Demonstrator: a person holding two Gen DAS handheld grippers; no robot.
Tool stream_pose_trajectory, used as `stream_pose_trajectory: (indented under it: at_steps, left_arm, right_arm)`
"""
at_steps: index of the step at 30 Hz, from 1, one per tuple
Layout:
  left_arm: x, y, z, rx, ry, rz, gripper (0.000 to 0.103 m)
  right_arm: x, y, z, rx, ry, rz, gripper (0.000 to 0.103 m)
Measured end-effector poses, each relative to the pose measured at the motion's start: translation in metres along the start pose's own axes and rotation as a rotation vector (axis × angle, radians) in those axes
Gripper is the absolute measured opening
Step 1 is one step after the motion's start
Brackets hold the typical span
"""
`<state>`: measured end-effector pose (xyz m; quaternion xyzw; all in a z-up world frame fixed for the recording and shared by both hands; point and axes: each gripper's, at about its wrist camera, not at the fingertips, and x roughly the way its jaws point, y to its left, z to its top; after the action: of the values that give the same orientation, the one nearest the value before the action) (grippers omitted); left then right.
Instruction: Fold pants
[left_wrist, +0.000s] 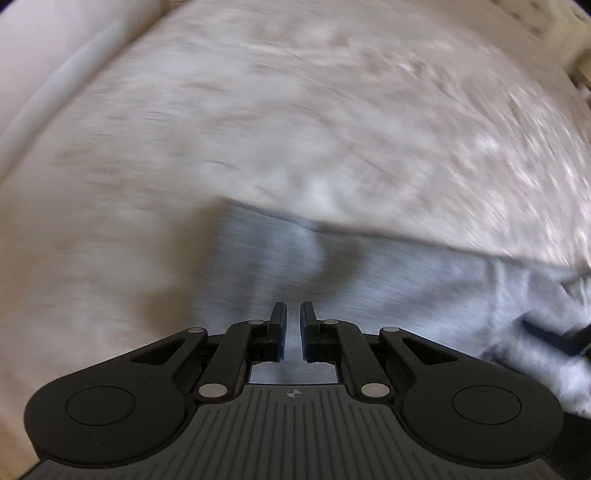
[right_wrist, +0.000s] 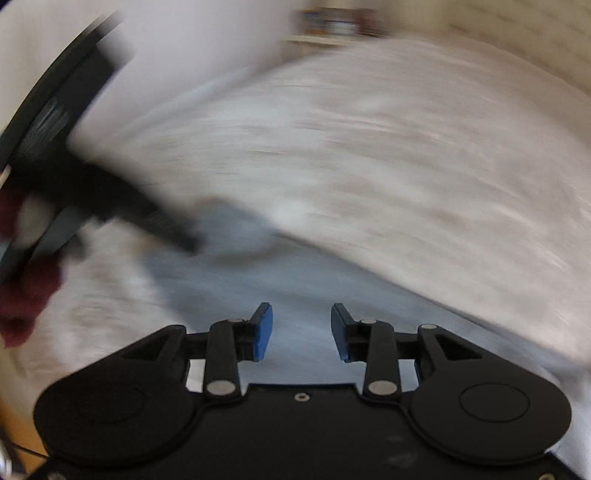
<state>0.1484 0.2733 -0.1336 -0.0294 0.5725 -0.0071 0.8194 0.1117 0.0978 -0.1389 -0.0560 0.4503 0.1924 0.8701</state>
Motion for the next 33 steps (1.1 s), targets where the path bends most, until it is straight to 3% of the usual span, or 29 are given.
stream_pose_trajectory:
  at_steps: [3,7,9,13,16,21,24,27,33]
  left_arm:
    - [0.02,-0.027,-0.01,0.043,0.008,0.003,0.009]
    - [0.044,-0.042,-0.021,0.113,0.038,0.088,0.009]
    - [0.058,-0.039,-0.026,0.109,0.054,0.103,0.009]
    - [0.049,-0.043,-0.016,0.044,0.05,0.134,0.009]
    - [0.026,-0.067,-0.012,0.034,-0.014,0.124,0.009]
    - [-0.001,-0.144,-0.022,0.069,-0.059,0.029,0.009]
    - [-0.005,-0.199,-0.034,0.095,-0.057,-0.025,0.009]
    - [-0.005,-0.242,-0.048,0.133,-0.055,-0.033,0.009]
    - [-0.005,-0.285,-0.063,0.169,-0.031,-0.051,0.009]
  right_arm:
    - [-0.02,-0.076,-0.016,0.133,0.021,-0.151,0.038]
    - [-0.037,-0.177,-0.032,0.273,0.059,-0.311,0.038]
    - [-0.043,-0.223,-0.038,0.331,0.076,-0.364,0.039]
    - [-0.047,-0.313,-0.05,0.475,0.116,-0.443,0.039]
    - [-0.049,-0.355,-0.056,0.534,0.12,-0.427,0.039]
    - [-0.043,-0.41,-0.066,0.534,0.136,-0.322,0.041]
    - [-0.026,-0.42,-0.068,0.508,0.158,-0.251,0.041]
    - [-0.015,-0.434,-0.069,0.501,0.187,-0.209,0.041]
    - [0.014,-0.445,-0.053,0.444,0.259,-0.158,0.041]
